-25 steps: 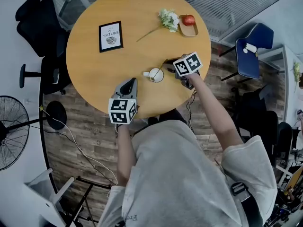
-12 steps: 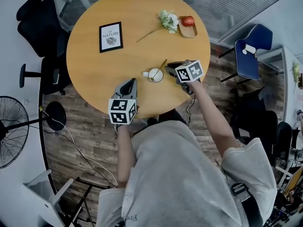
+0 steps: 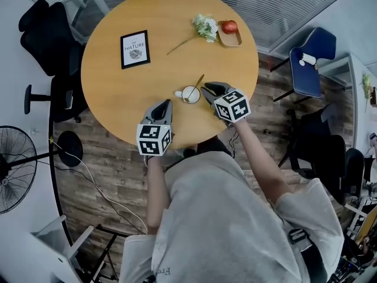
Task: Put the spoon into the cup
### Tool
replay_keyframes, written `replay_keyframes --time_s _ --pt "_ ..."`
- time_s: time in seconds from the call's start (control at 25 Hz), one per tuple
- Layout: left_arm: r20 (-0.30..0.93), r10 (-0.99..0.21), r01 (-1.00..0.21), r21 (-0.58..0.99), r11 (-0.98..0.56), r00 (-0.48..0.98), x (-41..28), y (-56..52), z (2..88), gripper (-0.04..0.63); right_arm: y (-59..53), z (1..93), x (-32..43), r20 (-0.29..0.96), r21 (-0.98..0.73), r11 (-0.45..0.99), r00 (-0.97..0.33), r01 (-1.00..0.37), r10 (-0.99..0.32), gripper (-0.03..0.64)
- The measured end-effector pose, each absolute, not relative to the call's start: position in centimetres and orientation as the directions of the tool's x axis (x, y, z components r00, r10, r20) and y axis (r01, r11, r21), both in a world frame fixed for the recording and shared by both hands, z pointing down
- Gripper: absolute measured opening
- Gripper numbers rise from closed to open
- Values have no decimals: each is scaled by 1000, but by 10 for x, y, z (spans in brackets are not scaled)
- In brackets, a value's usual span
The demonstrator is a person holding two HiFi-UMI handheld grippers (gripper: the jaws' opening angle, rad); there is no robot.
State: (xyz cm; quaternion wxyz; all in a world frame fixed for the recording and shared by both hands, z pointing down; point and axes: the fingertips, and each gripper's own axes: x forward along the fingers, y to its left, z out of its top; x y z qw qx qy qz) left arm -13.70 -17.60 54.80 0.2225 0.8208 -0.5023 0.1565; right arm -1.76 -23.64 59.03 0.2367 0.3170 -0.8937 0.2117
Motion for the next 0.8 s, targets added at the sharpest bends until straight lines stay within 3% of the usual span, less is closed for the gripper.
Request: replay_keyframes --time_s 0.8 --pt "470 -753 -887 209 -412 461 -140 -173 545 9 -204 571 -27 469 -249 617 -650 -747 -598 71"
